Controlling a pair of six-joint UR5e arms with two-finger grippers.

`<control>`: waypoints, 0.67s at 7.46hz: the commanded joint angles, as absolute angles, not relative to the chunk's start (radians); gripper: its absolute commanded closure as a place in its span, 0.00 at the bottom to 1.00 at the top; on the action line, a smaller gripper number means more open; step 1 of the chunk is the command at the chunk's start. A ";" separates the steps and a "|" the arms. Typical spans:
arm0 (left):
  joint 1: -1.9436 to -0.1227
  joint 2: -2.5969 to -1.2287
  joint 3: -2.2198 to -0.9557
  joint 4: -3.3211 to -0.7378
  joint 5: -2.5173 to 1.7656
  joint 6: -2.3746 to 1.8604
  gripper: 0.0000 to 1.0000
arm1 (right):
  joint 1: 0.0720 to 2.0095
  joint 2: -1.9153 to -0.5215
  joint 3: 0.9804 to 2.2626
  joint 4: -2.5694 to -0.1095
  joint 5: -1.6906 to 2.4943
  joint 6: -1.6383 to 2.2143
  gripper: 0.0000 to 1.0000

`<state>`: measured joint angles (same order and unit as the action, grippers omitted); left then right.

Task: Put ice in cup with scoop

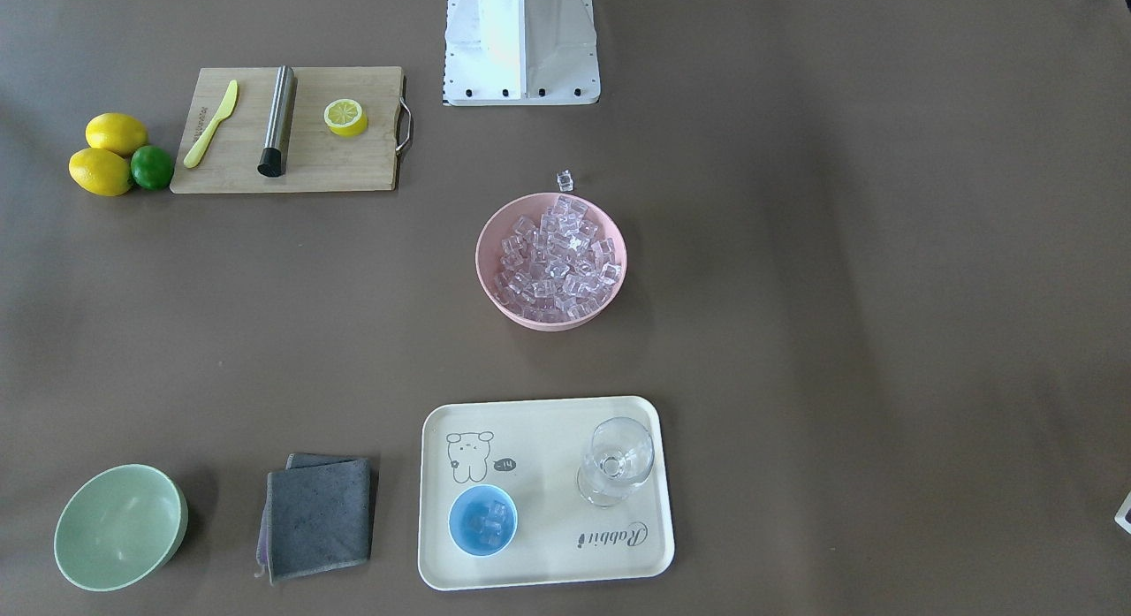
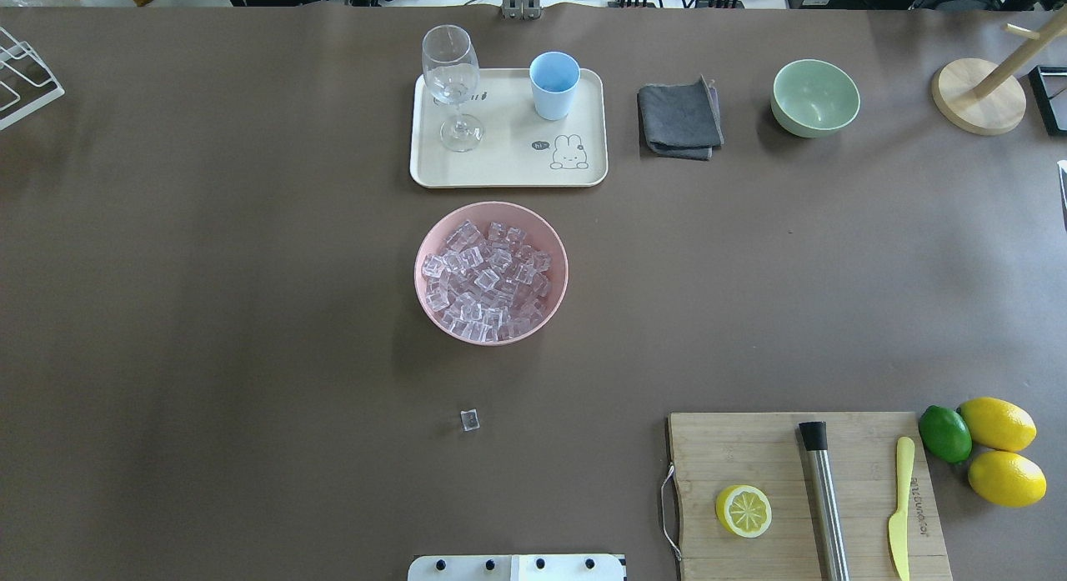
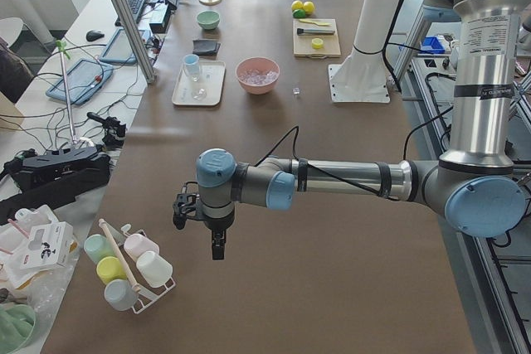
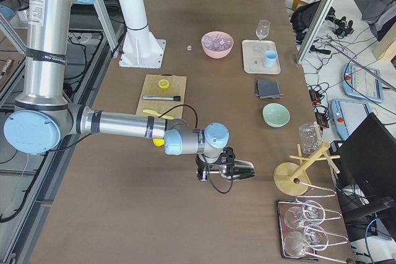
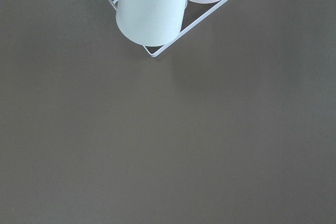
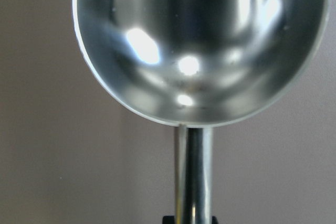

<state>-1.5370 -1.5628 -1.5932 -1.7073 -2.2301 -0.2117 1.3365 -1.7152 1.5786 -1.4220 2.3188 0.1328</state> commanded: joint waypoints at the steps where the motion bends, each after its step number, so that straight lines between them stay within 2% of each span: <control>1: -1.536 -1.562 -1.592 -1.707 -2.229 -0.212 0.01 | 1.327 -1.707 1.554 -1.416 2.319 0.132 1.00; 5: -1.536 -1.562 -1.589 -1.707 -2.229 -0.212 0.01 | 1.301 -1.707 1.539 -1.416 2.339 0.127 1.00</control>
<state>-1.5356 -1.5617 -1.5903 -1.7073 -2.2295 -0.2117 1.3122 -1.7076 1.5482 -1.4159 2.3294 0.1290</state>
